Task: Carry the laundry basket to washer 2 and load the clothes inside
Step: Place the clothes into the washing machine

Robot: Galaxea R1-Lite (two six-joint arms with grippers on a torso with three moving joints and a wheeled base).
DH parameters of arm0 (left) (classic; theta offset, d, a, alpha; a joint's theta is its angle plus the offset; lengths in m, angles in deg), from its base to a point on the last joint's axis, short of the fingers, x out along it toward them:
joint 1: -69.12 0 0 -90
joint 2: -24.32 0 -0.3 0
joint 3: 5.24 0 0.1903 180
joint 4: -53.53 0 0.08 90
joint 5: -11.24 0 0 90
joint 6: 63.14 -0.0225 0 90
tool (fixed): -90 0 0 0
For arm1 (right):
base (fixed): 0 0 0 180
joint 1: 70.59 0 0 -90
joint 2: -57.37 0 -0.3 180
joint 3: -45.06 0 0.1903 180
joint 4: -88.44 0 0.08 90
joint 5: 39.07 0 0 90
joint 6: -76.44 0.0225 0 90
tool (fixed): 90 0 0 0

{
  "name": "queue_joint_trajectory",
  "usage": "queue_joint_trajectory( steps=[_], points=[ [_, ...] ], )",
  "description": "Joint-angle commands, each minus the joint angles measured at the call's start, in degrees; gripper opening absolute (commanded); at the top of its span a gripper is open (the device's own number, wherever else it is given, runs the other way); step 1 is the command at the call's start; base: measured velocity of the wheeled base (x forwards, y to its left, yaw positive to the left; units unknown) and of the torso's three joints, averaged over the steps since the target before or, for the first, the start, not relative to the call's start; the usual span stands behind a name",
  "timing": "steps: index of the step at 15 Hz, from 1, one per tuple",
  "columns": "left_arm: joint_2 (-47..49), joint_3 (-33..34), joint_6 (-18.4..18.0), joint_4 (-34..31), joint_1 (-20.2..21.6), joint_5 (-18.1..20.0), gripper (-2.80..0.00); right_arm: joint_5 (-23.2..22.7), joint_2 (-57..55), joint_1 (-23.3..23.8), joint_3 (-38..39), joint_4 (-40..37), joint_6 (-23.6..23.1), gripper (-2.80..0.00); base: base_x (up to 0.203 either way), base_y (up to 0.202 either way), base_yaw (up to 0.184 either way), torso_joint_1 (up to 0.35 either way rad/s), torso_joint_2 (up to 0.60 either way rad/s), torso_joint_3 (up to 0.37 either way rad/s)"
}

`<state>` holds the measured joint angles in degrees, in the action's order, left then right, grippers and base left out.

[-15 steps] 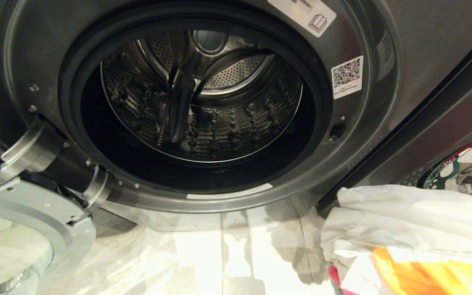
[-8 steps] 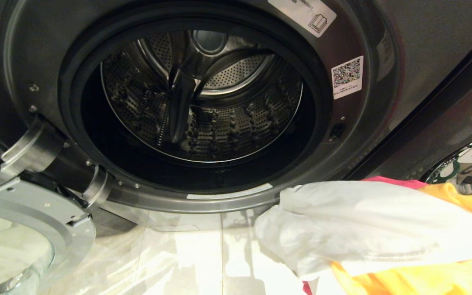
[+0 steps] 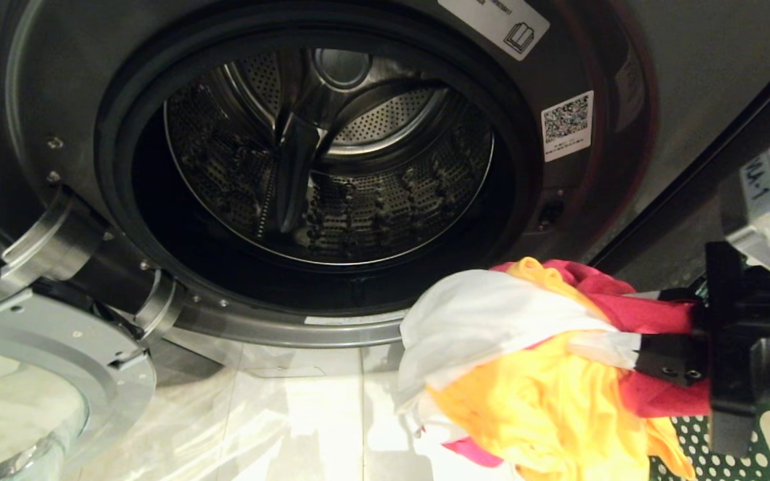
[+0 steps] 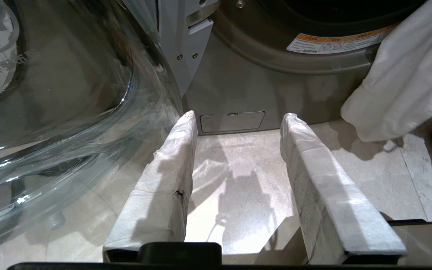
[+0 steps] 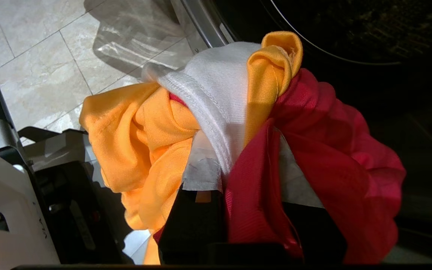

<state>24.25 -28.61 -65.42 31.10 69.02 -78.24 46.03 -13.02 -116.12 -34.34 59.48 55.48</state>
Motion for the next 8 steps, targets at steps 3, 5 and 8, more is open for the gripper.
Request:
queue_joint_trajectory(
  steps=[3,5,8],
  points=[
    [0.07,0.44,0.10,0.03,0.01,0.00,-2.80,2.83,-7.62,-6.17,-0.56,4.05,-0.17,-2.80,0.000,0.000,0.000,0.000,0.00,0.000],
    [0.07,0.44,0.26,0.03,0.01,-0.08,-2.80,4.34,-10.27,-9.19,-0.72,5.62,-0.14,-2.80,0.000,0.000,0.000,0.000,0.00,0.000],
    [0.07,0.44,0.26,0.03,0.01,0.00,-2.80,8.29,-16.16,-10.20,-1.95,11.05,0.00,-2.80,0.000,0.000,0.000,0.000,0.00,0.000]
  ],
)
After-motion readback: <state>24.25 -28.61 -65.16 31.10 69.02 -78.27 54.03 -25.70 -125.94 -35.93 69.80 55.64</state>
